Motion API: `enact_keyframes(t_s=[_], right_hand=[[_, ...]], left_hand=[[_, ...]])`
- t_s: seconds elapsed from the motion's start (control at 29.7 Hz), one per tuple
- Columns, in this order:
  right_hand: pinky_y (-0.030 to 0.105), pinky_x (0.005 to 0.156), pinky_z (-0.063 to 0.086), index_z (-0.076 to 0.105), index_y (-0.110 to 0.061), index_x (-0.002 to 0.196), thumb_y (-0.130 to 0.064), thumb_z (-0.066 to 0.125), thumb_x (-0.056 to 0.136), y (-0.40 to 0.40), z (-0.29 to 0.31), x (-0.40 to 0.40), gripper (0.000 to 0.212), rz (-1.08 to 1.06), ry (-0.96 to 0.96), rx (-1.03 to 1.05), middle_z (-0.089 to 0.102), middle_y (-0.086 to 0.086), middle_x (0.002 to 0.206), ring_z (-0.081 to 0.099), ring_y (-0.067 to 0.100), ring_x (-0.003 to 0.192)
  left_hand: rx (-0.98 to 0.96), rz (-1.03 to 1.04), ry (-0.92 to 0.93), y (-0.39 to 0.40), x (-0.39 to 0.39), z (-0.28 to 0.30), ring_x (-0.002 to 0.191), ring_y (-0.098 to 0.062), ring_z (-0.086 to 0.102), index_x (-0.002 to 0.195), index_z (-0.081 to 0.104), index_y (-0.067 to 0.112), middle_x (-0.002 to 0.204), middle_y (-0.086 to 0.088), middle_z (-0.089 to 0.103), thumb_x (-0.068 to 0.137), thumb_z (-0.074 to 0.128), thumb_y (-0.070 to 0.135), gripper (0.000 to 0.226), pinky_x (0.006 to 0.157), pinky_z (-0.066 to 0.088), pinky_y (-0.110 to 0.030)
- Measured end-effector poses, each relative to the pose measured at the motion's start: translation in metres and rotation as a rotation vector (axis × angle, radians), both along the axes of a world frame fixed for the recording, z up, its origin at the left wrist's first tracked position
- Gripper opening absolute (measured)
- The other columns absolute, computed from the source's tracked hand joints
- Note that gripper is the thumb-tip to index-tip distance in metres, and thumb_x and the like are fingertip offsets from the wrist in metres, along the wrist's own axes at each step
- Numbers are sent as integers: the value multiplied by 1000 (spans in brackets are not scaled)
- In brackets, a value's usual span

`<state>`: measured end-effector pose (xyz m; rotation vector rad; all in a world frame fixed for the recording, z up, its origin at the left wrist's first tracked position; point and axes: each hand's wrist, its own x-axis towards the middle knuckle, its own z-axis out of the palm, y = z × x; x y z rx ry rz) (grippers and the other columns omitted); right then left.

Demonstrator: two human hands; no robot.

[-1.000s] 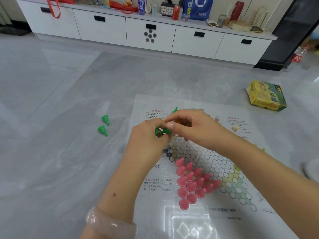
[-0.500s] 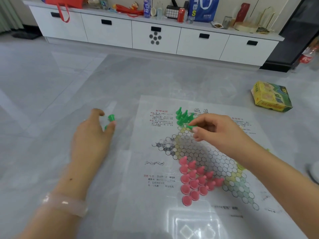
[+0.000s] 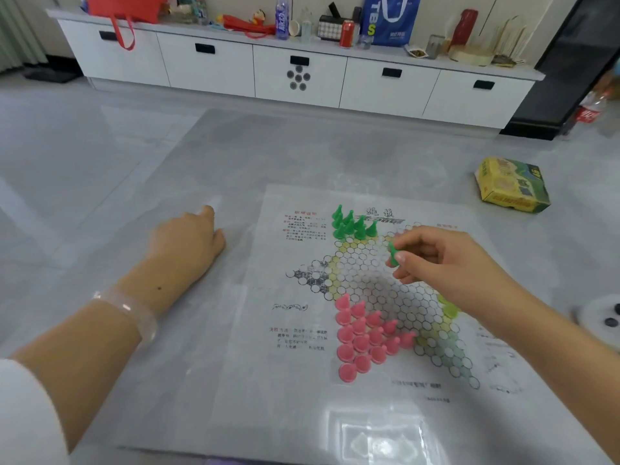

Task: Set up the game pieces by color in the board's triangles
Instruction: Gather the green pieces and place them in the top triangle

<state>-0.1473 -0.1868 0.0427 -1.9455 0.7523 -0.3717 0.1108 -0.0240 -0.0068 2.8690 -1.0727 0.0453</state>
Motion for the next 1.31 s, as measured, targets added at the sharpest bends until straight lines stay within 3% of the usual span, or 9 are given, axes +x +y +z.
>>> enact_keyframes(t_s=[0.1, 0.27, 0.37, 0.47, 0.57, 0.64, 0.98, 1.14, 1.31], right_hand=[[18, 61, 55, 60, -11, 84, -4, 54, 88, -1, 1, -5, 10, -67, -18, 49, 71, 5, 75, 69, 13, 66], [22, 65, 57, 56, -11, 84, -3, 51, 90, -5, 1, 0, 11, -148, -4, 68, 71, 8, 81, 70, 17, 74], [16, 65, 49, 58, -15, 86, -10, 57, 87, -8, -3, 8, 6, -161, 29, -92, 69, 0, 85, 66, 10, 78], [7, 59, 40, 63, -16, 86, -13, 61, 85, -8, -12, 17, 4, -170, 56, -241, 62, -6, 78, 55, 5, 71], [15, 62, 42, 63, -17, 86, -12, 61, 85, -8, -24, 29, 5, -172, 84, -279, 61, -5, 74, 54, 7, 68], [12, 62, 41, 63, -17, 89, -11, 59, 86, -10, -31, 39, 7, -162, 111, -334, 60, -7, 75, 54, 3, 68], [28, 67, 50, 64, -16, 99, -16, 56, 89, -15, -48, 70, 13, -148, 209, -546, 66, 0, 86, 62, 18, 71], [18, 55, 41, 64, -18, 101, -20, 56, 90, -16, -49, 74, 13, -140, 248, -580, 62, -1, 78, 58, 15, 64], [17, 55, 39, 64, -20, 102, -23, 56, 90, -16, -50, 74, 15, -144, 258, -577, 59, -4, 73, 56, 15, 63]], left_hand=[[-140, -18, 105, 8, -12, 0, 77, -39, 56, 92, 40, 4, 82, -23, 54, 93, 43, 21, 17, 65, 40, -36], [-412, -42, 264, 9, -51, 9, 66, -31, 50, 90, 51, 5, 67, -9, 51, 90, 46, 18, 14, 59, 39, -32], [-657, -6, 410, 8, -75, 19, 62, -13, 49, 84, 53, 11, 66, -2, 58, 91, 49, 20, 12, 51, 35, -20], [-760, 18, 532, 9, -95, 18, 64, -8, 52, 79, 54, 16, 69, 0, 62, 90, 52, 23, 13, 53, 35, -19], [-736, -42, 558, 3, -99, 11, 65, -10, 56, 75, 54, 20, 70, 2, 60, 88, 55, 23, 14, 59, 37, -16], [-697, -56, 556, -3, -95, 7, 66, -14, 56, 73, 54, 21, 68, 4, 59, 88, 56, 24, 15, 59, 37, -14], [-669, 0, 483, -11, -83, -2, 63, -4, 46, 77, 61, 14, 67, 8, 52, 85, 60, 26, 15, 50, 32, -9], [-655, 15, 473, -14, -85, -1, 61, -4, 44, 78, 61, 15, 66, 10, 49, 86, 59, 28, 15, 49, 32, -8], [-665, 7, 487, -14, -87, 0, 62, -3, 44, 79, 61, 13, 67, 10, 48, 87, 58, 26, 16, 51, 33, -1]])
